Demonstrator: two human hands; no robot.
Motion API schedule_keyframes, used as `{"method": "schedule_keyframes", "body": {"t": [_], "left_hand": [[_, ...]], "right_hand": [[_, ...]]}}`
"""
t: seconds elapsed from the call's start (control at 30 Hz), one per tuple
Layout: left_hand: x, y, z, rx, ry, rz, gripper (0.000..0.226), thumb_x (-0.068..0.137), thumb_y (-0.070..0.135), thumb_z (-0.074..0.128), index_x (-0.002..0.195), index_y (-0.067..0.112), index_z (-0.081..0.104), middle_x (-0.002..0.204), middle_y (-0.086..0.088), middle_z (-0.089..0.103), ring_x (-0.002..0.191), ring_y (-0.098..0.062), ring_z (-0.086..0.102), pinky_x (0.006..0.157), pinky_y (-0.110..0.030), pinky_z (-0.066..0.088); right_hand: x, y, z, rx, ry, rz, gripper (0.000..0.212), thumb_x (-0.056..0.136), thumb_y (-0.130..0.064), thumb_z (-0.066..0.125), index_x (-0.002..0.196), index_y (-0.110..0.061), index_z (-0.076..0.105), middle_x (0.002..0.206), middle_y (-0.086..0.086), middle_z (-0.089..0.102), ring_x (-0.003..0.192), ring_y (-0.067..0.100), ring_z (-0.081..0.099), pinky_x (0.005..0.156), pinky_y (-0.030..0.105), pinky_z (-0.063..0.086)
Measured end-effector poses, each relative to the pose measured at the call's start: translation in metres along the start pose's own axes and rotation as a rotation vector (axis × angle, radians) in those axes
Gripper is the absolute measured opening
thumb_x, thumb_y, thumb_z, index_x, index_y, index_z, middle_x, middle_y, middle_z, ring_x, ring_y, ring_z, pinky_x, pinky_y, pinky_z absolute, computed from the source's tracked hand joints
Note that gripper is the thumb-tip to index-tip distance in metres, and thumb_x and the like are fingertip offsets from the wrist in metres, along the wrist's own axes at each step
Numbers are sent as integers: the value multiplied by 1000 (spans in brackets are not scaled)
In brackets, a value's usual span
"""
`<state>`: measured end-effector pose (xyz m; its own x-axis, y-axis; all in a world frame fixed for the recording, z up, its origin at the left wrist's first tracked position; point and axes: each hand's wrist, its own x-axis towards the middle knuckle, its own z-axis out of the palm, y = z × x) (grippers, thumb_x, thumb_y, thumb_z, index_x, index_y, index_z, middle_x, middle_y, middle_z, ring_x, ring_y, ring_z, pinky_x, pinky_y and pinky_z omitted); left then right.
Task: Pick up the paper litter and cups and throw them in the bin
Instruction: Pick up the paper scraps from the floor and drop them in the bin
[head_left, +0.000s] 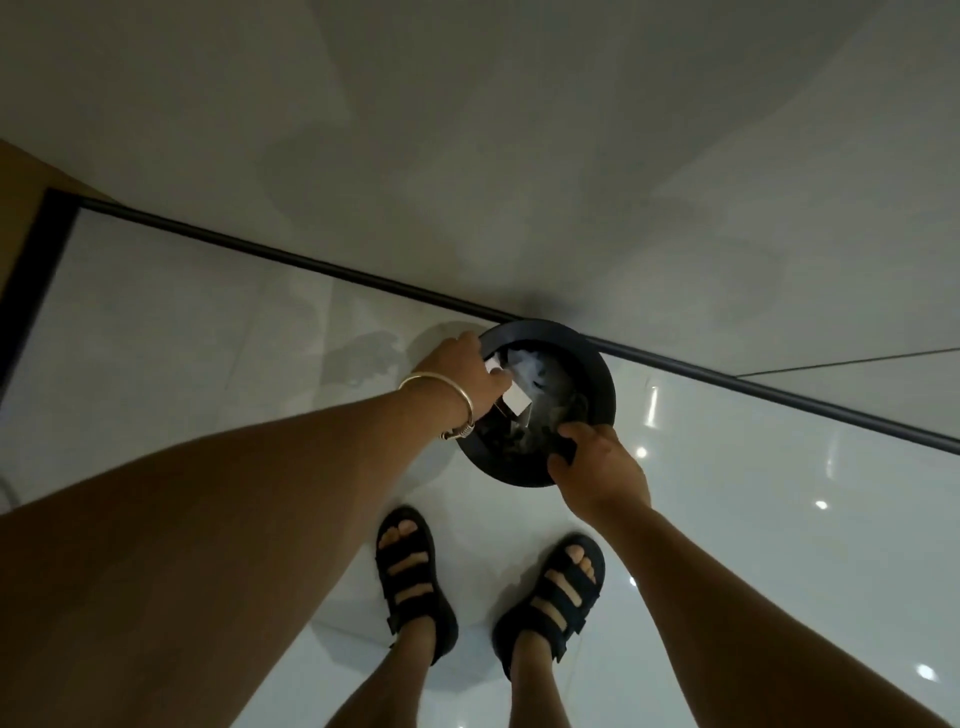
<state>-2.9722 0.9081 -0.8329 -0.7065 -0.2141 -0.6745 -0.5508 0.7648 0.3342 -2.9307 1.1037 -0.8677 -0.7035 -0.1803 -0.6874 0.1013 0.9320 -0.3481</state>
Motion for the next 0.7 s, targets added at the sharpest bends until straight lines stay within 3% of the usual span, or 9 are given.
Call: {"method": "schedule_keyframes", "body": {"t": [0.1, 0.23, 0.33, 0.43, 0.7], "left_hand": [[-24, 0, -4, 120, -74, -9, 48, 86, 38, 57, 126, 13, 46, 118, -9, 54, 97, -26, 57, 75, -34, 46], [-66, 1, -13, 212, -156, -35, 52, 87, 37, 56, 131, 15, 41, 113, -8, 55, 90, -23, 55, 73, -32, 46], [-96, 15, -27, 221, -161, -29, 42, 87, 37, 55, 122, 15, 49, 107, -6, 57, 92, -23, 58, 75, -33, 49], [-125, 36, -45, 238, -181, 38, 34, 86, 35, 54, 115, 15, 52, 103, -4, 55, 91, -22, 58, 75, -32, 49], [-213, 107, -96, 400, -208, 315, 39, 85, 33, 53, 120, 14, 51, 114, -8, 58, 98, -24, 58, 78, -30, 48]], "right_hand": [[-21, 2, -7, 49, 17, 18, 42, 95, -34, 52, 136, -29, 47, 133, 2, 49, 106, 21, 59, 84, 29, 49], [-54, 4, -34, 69, 48, 43, 45, 94, -40, 55, 137, -30, 48, 137, -1, 48, 109, 18, 59, 89, 30, 51], [-85, 8, -63, 67, 79, 81, 48, 94, -41, 54, 140, -30, 46, 141, -1, 45, 113, 18, 57, 92, 31, 49], [-126, 13, -96, 79, 123, 149, 49, 94, -42, 53, 140, -29, 45, 141, -1, 44, 116, 18, 56, 92, 31, 49], [-263, 1, -161, 248, 308, 332, 52, 93, -40, 55, 142, -28, 43, 142, 1, 44, 120, 20, 52, 93, 33, 48]]}}
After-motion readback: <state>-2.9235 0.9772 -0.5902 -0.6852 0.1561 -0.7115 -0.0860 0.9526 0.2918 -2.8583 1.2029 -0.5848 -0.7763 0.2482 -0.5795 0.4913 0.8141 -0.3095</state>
